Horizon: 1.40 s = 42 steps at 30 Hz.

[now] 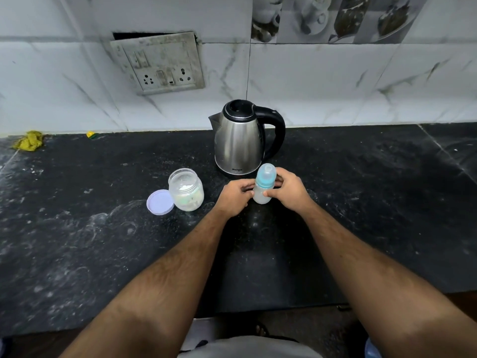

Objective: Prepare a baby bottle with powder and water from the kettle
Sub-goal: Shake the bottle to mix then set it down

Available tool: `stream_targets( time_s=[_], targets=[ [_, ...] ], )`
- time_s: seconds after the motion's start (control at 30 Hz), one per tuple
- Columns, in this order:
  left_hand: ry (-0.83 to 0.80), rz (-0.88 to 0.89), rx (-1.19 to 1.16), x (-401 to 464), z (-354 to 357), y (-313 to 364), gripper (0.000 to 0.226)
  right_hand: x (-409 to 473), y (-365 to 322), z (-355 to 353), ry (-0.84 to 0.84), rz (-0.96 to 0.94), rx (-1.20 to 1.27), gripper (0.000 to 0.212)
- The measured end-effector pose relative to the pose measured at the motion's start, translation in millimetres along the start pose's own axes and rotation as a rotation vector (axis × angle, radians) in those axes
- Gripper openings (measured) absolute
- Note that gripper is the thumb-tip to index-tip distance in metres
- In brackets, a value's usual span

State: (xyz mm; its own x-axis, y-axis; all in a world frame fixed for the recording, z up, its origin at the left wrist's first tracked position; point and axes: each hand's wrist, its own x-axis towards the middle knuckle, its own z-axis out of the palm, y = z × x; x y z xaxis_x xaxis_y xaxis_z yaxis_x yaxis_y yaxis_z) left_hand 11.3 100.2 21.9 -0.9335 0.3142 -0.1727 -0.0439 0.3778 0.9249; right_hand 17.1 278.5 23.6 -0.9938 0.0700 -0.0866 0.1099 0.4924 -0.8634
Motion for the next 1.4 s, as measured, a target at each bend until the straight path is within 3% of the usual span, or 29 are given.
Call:
stream_targets(
  time_s=[0.77, 0.97, 1.13, 1.27, 1.4],
  targets=[
    [0.079, -0.059, 0.007, 37, 20, -2, 0.047, 56, 27, -6, -0.087, 0.029, -0.021, 0.067],
    [0.166, -0.121, -0.001, 22, 21, -15, 0.047, 28, 32, -10, 0.037, 0.06, -0.124, 0.078],
    [0.234, -0.089, 0.007, -4, 21, -28, 0.041, -14, 40, -3, 0.198, 0.038, -0.19, 0.05],
    [0.295, -0.042, 0.06, -28, 17, -39, 0.036, -38, 36, 16, 0.17, -0.062, -0.188, 0.027],
    [0.377, -0.024, 0.07, -50, 4, -49, 0.028, -45, 23, 40, 0.093, -0.145, -0.151, 0.02]
  ],
)
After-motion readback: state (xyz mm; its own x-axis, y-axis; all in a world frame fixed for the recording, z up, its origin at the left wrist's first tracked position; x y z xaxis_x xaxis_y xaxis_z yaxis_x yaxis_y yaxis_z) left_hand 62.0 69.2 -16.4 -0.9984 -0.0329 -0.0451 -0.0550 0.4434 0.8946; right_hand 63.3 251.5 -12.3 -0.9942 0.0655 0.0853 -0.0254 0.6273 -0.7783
